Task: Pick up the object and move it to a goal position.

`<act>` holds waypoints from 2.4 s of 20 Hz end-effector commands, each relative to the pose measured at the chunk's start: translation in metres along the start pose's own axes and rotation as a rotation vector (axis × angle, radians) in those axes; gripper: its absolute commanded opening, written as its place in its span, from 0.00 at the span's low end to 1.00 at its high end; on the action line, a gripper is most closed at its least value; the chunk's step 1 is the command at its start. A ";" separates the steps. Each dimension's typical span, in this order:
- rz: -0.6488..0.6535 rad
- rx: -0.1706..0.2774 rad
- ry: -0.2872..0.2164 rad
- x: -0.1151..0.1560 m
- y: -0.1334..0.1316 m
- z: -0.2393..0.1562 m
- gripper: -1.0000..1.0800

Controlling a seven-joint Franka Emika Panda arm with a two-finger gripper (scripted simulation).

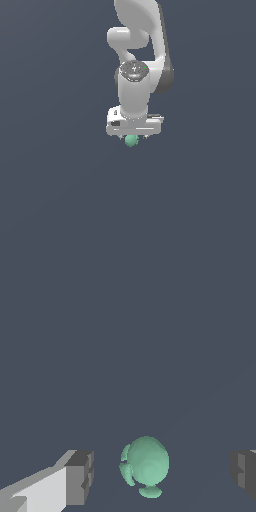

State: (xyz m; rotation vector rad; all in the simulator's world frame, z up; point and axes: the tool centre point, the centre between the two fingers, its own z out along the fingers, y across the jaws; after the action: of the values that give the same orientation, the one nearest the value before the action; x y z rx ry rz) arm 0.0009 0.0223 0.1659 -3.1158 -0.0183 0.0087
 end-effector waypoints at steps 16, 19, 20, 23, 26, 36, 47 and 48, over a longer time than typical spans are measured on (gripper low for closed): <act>0.052 -0.025 -0.006 -0.001 0.031 -0.003 0.96; 0.078 -0.025 -0.005 -0.003 0.030 0.000 0.96; 0.089 -0.025 -0.005 -0.004 0.029 0.002 0.96; 0.129 -0.024 -0.004 -0.009 0.027 0.008 0.96; 0.182 -0.023 -0.003 -0.014 0.024 0.015 0.96; 0.428 -0.021 0.005 -0.041 0.014 0.048 0.96; 0.633 -0.022 0.012 -0.067 0.009 0.071 0.96; 0.643 -0.022 0.012 -0.068 0.009 0.073 0.96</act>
State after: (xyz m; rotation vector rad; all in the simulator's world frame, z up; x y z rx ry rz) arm -0.0650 0.0143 0.0954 -2.9951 0.9457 0.0033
